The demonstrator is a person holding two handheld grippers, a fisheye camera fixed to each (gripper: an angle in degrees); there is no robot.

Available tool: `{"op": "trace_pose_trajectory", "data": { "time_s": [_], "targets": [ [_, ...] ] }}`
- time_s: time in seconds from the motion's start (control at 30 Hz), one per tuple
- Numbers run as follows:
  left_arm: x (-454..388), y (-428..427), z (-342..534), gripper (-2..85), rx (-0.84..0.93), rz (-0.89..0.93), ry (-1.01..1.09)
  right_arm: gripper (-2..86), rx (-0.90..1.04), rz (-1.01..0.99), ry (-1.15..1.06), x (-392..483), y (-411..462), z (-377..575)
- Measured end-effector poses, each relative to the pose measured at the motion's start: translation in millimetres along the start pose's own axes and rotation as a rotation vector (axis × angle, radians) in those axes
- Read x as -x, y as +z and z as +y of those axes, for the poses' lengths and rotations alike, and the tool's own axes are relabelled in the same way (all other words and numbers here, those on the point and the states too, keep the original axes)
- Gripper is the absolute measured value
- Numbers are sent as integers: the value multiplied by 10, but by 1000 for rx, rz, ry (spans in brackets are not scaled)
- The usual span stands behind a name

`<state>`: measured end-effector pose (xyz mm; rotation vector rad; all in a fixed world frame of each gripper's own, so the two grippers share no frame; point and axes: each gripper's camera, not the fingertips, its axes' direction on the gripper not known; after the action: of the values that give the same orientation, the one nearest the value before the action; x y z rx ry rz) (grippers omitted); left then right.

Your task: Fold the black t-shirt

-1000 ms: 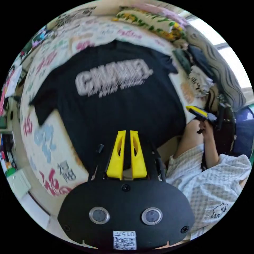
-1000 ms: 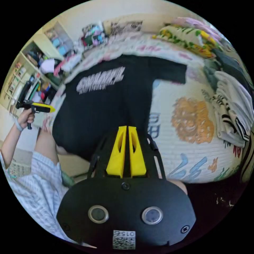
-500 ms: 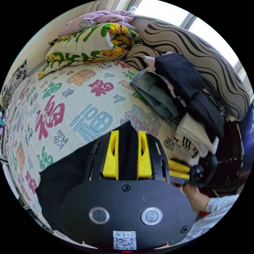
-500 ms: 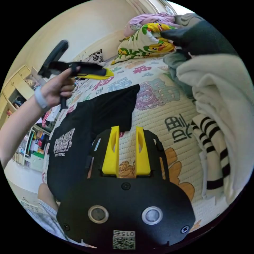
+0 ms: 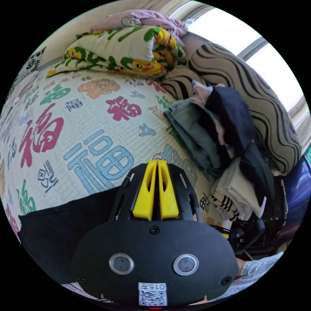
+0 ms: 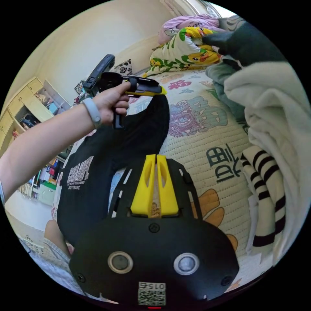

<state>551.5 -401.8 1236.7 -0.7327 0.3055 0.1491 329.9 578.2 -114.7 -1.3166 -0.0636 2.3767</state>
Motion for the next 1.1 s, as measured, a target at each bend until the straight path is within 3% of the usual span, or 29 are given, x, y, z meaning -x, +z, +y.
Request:
{"op": "trace_pose_trajectory", "data": {
  "time_s": [0.17, 0.33, 0.47, 0.67, 0.87, 0.97, 1.1],
  "targets": [
    [385, -946, 459, -3, -148, 44, -2, -2, -91, -25, -124, 375, -195, 64],
    [1097, -1935, 1515, -4, -300, 35, -136, -3, -93, -124, -356, 1155, -220, 229],
    [1615, -2142, 2276, -4, -298, 7, -285, 0, 20, -165, -495, 1811, 224, 453],
    [2159, -2071, 3164, 3, -227, -46, -515, 38, 272, -138, -507, 2183, 1043, 799],
    [1995, -2254, 3277, 43, -284, -63, -359, 35, 218, -118, -448, 2293, 1239, 818],
    [1889, -2092, 3233, 48, -168, -64, -265, 25, 234, -216, -473, 2568, 1509, 773],
    [1943, -1943, 3433, 39, -64, -156, -271, -2, 378, -49, -532, 3022, 2168, 943]
  ]
}}
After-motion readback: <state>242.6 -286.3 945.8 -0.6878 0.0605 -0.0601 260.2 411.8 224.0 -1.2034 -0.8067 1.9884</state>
